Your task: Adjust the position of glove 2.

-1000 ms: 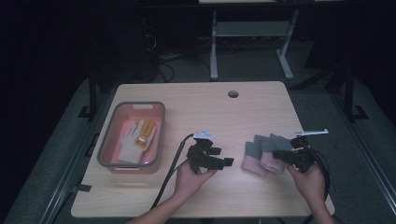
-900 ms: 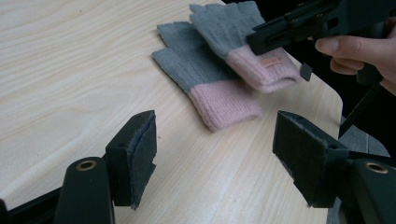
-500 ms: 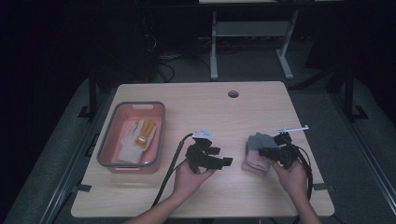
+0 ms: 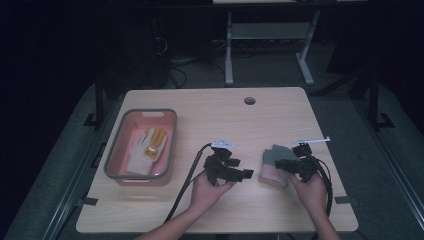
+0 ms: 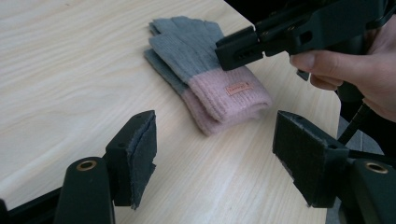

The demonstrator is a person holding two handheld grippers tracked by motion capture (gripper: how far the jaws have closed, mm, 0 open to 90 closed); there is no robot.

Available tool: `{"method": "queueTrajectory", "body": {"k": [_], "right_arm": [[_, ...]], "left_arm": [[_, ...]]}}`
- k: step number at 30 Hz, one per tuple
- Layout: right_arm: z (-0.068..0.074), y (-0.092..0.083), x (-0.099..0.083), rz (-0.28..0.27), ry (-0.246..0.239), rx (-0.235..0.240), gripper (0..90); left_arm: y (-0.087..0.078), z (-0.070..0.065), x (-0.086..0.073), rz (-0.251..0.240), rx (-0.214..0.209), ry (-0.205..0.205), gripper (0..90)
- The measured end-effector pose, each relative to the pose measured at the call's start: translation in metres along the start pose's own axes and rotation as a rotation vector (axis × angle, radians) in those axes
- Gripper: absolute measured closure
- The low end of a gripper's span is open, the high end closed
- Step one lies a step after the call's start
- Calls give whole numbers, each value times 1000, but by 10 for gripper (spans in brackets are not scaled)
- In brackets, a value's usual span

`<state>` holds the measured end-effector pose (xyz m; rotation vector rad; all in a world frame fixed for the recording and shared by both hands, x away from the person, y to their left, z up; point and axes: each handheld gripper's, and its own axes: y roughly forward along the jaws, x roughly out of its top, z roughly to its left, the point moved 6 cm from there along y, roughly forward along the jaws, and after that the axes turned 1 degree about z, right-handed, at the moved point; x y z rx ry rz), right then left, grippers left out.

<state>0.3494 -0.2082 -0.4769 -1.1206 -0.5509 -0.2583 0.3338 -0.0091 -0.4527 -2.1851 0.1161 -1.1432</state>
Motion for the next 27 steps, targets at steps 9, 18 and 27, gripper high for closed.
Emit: {"method": "queueTrajectory", "body": {"k": [9,18,27], "right_arm": [[-15,-10,-2,-13,65,33,521],[-31,-13,-8,-19,107,26,476],[-40,-9,-17,-9,138,43,469]], "left_arm": [[28,-9,6,32,-37,-21,308],[56,-4,9,64,-61,-100,312],[76,2,6,94,-63,-148,338]]}}
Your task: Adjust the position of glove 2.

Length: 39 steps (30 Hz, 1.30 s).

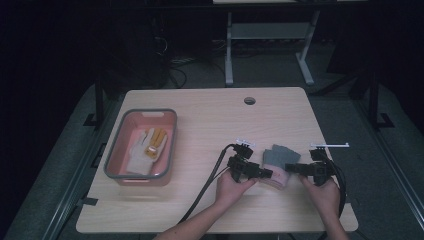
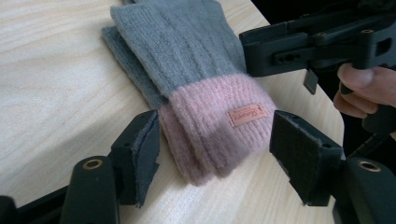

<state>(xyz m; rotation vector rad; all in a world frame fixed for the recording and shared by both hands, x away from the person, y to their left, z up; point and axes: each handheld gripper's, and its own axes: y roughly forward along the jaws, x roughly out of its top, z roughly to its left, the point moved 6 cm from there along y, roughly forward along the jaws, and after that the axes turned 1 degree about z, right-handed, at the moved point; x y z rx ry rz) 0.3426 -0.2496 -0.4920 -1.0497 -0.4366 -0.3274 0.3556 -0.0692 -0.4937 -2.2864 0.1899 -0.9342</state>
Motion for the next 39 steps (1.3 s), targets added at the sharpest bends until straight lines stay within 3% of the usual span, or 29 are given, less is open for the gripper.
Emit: {"method": "queueTrajectory", "body": {"k": [3,20,24,33,39], "right_arm": [[0,2,-2,2,6,3,459],[-5,11,-9,3,57,35,471],[-3,13,-8,2,61,35,519],[-3,18,-7,-12,74,98,714],[-1,17,-5,-10,73,110,756]], "left_arm": [[6,3,-2,28,17,-10,352],[14,4,-4,61,-4,-40,418],[15,4,-3,59,2,-45,430],[15,9,-2,60,-51,-84,560],[14,9,-1,51,-68,-98,609]]}}
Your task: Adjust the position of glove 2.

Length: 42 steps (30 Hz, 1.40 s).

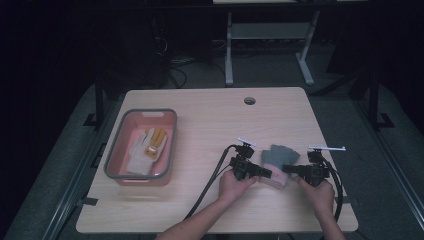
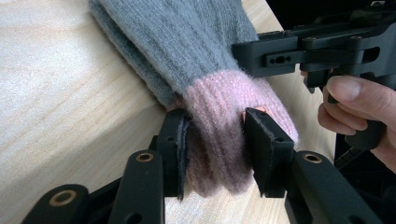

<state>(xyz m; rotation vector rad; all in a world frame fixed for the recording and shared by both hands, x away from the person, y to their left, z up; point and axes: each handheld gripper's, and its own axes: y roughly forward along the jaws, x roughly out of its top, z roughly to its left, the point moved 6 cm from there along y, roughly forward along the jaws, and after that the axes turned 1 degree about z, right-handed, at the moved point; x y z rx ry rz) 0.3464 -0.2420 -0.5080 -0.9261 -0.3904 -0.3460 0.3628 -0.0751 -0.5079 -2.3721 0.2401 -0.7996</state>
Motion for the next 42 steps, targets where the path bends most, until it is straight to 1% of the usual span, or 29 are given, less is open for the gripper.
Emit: {"method": "queueTrajectory", "body": {"k": [3,7,9,11,12,14,16,17,18,19,23,24,29,30,33,37,42], "right_arm": [[0,-1,0,-1,3,3,765],[1,-2,1,-4,-16,2,769],[2,-3,2,-2,-18,2,770],[4,-4,2,3,-15,4,770],[4,-4,2,3,-18,6,770],[6,-4,2,6,-16,7,770],[8,-4,3,2,-26,8,770],[9,-4,4,3,-24,9,771],[11,-5,4,3,-20,11,771],[12,-4,5,1,-29,10,771],[18,-5,7,-2,-36,15,771],[19,-4,8,-3,-44,16,771],[28,-4,13,-10,-56,26,771],[29,-4,13,-10,-59,27,771],[35,-5,16,-11,-67,33,770],[44,-7,20,-18,-85,41,771],[54,-7,24,-24,-96,58,770]], "left_arm": [[-1,0,0,-2,1,6,617],[-2,-1,0,-7,2,14,619],[-3,-1,1,-5,-1,19,623],[-4,-1,1,-4,-7,11,623],[-6,-1,1,0,-8,12,624],[-7,-1,2,-10,-7,11,626],[-10,-1,3,-9,-4,20,627],[-11,-1,3,-7,-2,18,627],[-12,-1,4,-15,-3,19,628],[-14,-1,4,-13,-1,16,628],[-21,-1,4,-20,1,29,628],[-23,-1,4,-19,4,34,628],[-32,-1,5,-35,12,41,625],[-35,-1,5,-29,14,52,625],[-41,-2,6,-46,12,50,624],[-51,-4,6,-52,14,66,623],[-63,-3,7,-69,17,69,622]]}}
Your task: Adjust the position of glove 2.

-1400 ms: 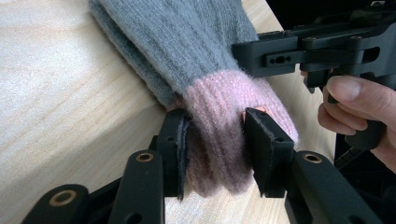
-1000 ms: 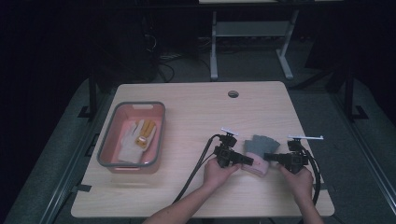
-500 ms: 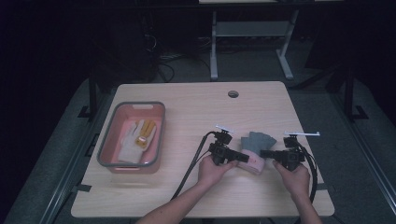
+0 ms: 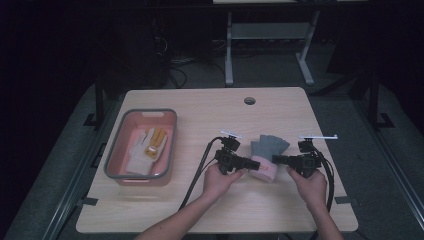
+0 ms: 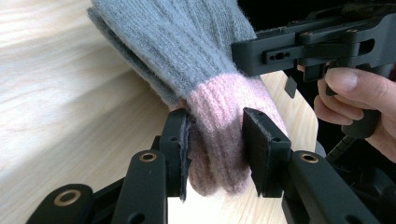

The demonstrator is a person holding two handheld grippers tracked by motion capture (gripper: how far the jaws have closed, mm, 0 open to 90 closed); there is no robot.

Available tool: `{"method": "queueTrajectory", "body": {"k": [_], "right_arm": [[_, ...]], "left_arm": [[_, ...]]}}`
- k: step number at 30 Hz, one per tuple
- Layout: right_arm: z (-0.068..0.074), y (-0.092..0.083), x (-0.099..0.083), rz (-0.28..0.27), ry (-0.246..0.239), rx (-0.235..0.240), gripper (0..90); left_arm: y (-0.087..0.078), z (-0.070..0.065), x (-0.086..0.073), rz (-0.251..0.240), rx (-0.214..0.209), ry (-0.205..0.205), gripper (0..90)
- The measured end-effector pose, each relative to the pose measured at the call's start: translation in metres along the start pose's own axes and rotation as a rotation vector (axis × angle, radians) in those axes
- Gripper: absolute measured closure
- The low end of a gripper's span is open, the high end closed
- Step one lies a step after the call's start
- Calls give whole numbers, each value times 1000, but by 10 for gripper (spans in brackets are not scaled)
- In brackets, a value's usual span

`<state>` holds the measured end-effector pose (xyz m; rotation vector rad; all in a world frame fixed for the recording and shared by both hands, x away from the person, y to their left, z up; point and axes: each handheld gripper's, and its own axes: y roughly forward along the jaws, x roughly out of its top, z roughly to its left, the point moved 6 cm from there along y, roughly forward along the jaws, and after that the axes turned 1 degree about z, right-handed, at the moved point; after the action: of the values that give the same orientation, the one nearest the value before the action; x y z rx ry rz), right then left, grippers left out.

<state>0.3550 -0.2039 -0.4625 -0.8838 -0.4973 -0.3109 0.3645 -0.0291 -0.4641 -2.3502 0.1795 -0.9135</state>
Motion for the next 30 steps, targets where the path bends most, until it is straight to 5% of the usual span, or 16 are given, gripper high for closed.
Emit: {"method": "queueTrajectory", "body": {"k": [17,30], "right_arm": [[28,12,16,6,-33,49,771],[36,19,20,7,-39,68,770]], "left_arm": [[-34,9,0,-47,3,-6,620],[-44,14,-1,-63,5,-4,619]]}}
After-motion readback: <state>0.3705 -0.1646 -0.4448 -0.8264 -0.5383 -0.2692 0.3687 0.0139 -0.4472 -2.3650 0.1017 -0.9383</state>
